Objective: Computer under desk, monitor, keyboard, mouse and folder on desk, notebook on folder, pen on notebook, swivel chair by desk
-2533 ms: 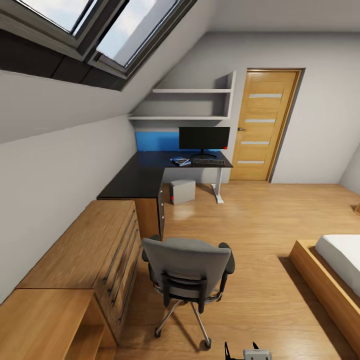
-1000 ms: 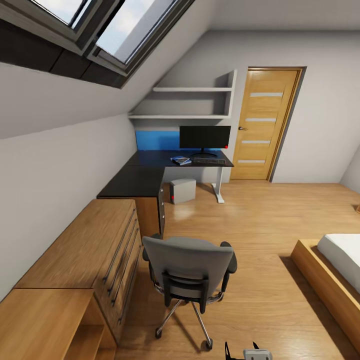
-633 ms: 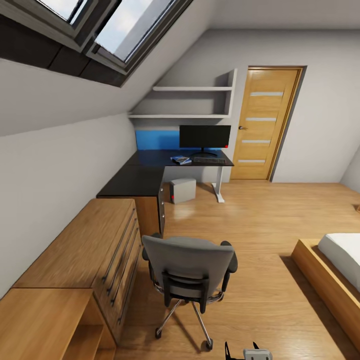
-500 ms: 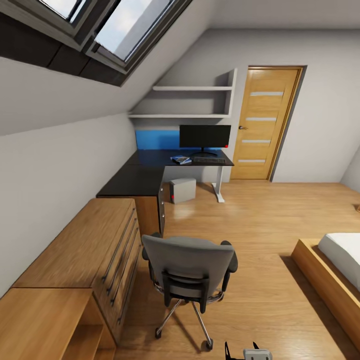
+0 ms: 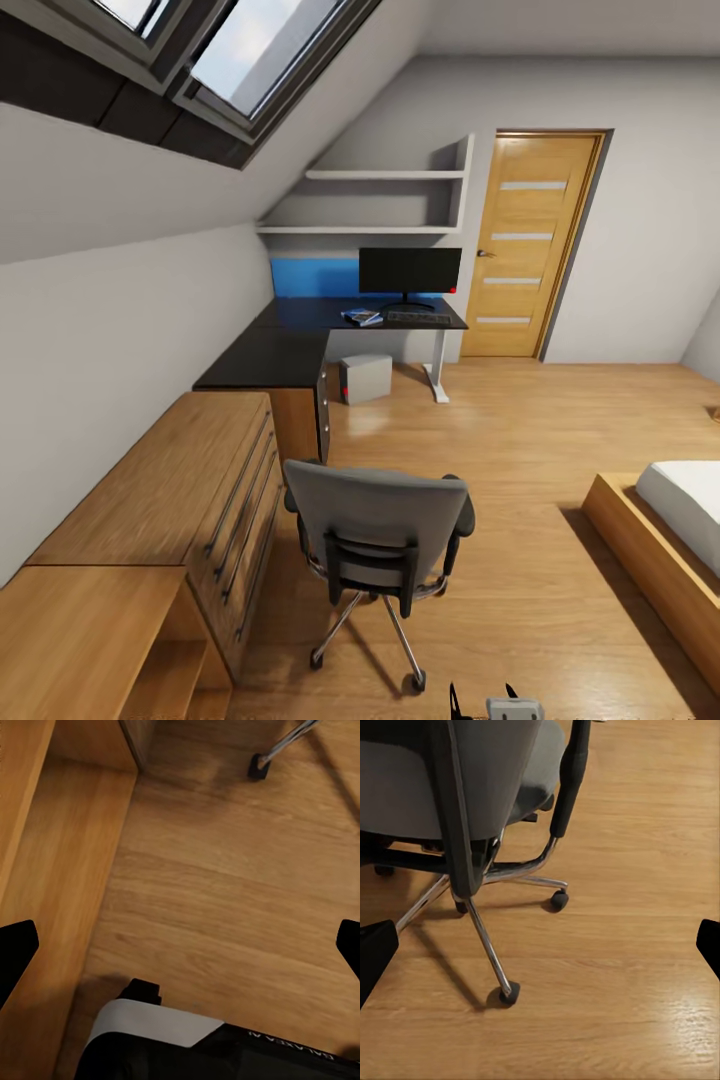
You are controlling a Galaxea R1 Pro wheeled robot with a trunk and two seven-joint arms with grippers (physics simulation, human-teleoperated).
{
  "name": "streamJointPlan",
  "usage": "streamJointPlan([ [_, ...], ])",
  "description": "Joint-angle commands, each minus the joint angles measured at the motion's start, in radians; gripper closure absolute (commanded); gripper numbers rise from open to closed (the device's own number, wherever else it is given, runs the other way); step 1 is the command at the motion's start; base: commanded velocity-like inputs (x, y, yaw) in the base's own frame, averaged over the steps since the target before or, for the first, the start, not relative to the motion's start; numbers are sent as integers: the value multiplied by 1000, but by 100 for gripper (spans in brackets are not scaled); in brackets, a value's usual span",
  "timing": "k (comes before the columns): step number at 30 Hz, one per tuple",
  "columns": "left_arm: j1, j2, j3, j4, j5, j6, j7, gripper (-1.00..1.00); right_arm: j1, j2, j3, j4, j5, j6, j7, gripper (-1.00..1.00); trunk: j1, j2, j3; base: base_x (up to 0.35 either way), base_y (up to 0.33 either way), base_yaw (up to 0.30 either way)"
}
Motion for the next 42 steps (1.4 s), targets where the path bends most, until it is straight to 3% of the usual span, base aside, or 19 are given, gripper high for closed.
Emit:
streamJointPlan([
  [1,-1,2,-8,-1,10,-6,5,-100,-1,0,9,1,-7,-3,-4,-100,4,-8,-5,-52,0,0],
  [11,-1,2,27,-1,9,-7,5,-100,-1,0,9,1,-7,-3,-4,-100,42,-78,-36,-13,0,0],
  [26,-1,2,38,-1,8,-8,6,-100,-1,0,9,1,-7,-3,-4,-100,100,-183,-83,0,0,0],
  [35,-1,-2,74,-3,6,-58,13,-100,-1,0,9,1,-7,-3,-4,-100,134,-246,-111,0,0,0],
  [42,-1,-5,81,-5,6,-69,14,-100,-1,1,9,0,-7,-3,-4,-100,161,-295,-133,0,0,0],
])
